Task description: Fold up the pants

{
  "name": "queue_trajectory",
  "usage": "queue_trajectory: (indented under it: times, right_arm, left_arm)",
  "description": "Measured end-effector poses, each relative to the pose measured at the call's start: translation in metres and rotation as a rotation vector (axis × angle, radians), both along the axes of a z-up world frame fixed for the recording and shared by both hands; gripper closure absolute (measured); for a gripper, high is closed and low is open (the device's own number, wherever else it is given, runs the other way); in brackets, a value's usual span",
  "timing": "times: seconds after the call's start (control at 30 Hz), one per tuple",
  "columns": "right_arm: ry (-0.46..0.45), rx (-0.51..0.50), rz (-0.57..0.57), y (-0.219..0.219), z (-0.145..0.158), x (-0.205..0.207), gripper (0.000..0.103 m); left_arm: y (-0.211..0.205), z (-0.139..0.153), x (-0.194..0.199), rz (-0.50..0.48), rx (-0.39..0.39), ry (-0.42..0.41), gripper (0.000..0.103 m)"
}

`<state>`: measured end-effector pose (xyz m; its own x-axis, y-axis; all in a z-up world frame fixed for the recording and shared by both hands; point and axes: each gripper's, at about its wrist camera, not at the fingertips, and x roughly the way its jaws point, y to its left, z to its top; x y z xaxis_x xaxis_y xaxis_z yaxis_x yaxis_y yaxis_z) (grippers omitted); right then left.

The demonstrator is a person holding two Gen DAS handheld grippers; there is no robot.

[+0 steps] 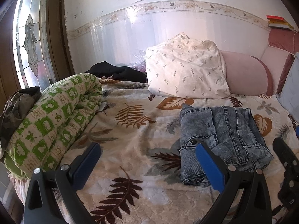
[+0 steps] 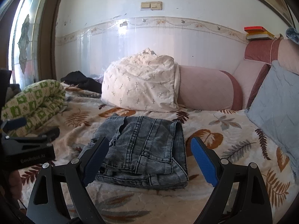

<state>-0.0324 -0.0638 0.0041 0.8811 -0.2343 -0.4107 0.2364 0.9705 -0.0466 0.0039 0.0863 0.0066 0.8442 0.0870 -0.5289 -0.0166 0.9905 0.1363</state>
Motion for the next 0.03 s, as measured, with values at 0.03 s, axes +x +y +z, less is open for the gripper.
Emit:
queue_trajectory:
  times: [0.03]
  right_arm:
    - [0.002,-0.004,0.0,0.0003,-0.0006,0.0005,0.013]
  left_arm:
    - [-0.0001,-0.0003,0.0,0.002,0.001,0.0,0.0]
